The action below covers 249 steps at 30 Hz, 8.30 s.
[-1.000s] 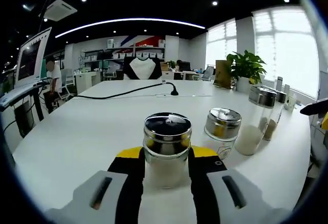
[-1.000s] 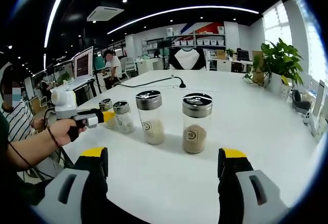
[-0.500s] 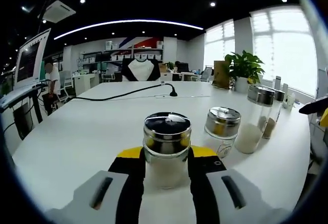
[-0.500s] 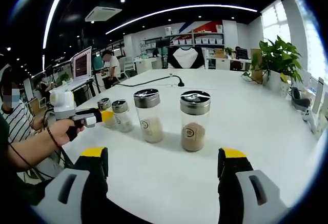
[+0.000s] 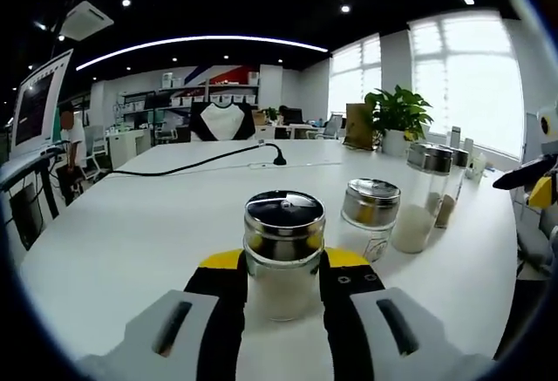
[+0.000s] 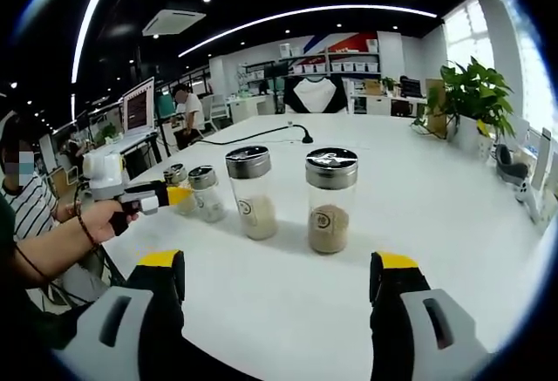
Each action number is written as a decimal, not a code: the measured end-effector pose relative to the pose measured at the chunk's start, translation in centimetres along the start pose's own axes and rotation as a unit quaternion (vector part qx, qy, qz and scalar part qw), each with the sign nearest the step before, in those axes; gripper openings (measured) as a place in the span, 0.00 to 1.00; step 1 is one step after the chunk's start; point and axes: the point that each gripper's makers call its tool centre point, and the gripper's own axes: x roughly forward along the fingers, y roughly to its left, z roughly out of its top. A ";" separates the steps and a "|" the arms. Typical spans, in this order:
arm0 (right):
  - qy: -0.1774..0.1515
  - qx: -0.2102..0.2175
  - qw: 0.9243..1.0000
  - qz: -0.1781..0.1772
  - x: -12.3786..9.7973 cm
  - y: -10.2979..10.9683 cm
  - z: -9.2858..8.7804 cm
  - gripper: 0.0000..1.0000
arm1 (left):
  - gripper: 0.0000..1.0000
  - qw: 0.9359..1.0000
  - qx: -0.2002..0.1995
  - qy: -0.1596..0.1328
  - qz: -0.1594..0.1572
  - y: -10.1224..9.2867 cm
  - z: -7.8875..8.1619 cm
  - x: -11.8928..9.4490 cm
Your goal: Rotate the seasoning bottle until the label or dispensing opening points toward the visible target arrow and the bottle remains upright within the marked orientation range
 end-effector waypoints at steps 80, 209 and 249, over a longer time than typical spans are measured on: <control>-0.026 0.011 1.000 -0.005 -0.9 -0.6 1.2 0.89 | 0.34 0.925 0.109 0.032 -0.363 -2.1 -0.4 -0.7; -0.022 0.024 0.999 0.006 -0.6 -0.1 0.8 0.86 | 0.33 0.993 0.040 0.001 -0.112 -0.6 0.0 -0.8; -0.022 0.022 0.999 0.007 -1.0 0.1 0.9 0.86 | 0.33 0.937 0.125 0.023 -0.325 -1.6 -0.2 -0.8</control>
